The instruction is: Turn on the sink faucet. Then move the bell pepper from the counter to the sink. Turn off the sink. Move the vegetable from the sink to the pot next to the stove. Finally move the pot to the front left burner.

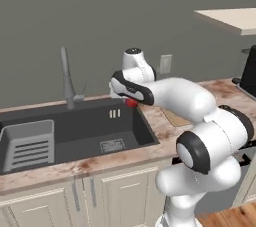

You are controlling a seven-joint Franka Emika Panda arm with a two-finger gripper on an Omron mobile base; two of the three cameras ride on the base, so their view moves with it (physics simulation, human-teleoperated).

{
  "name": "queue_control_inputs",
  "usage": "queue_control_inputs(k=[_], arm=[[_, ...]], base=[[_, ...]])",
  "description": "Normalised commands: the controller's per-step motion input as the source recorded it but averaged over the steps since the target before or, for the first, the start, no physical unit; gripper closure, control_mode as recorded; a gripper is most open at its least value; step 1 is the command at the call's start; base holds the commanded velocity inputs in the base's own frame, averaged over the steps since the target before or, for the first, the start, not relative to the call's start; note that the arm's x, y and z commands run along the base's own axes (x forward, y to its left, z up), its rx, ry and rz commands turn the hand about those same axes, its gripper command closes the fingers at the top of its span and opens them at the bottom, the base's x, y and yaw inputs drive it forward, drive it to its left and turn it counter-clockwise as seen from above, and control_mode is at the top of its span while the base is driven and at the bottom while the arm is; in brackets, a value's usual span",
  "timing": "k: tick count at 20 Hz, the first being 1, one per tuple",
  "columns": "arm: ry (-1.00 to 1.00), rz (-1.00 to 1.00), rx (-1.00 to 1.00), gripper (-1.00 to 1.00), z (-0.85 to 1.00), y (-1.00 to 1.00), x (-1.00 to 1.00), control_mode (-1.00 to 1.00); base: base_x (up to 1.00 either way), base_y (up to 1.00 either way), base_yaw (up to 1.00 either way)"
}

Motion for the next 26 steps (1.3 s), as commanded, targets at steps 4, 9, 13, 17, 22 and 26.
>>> queue_control_inputs(k=[4, 9, 13, 17, 22, 26], arm=[[0.0, 0.0, 0.0, 1.0, 0.0, 0.0, 0.0, 1.0], [0.0, 0.0, 0.0, 1.0, 0.0, 0.0, 0.0, 1.0], [0.0, 0.0, 0.0, 1.0, 0.0, 0.0, 0.0, 1.0], [0.0, 0.0, 0.0, 1.0, 0.0, 0.0, 0.0, 1.0], [0.0, 0.0, 0.0, 1.0, 0.0, 0.0, 0.0, 1.0], [0.0, 0.0, 0.0, 1.0, 0.0, 0.0, 0.0, 1.0]], base=[[-0.37, -0.13, -0.34], [-0.07, 0.0, -0.44], [0.0, 0.0, -0.49], [-0.02, 0.0, -0.49], [-0.02, 0.0, -0.49], [0.0, -0.01, -0.51]])
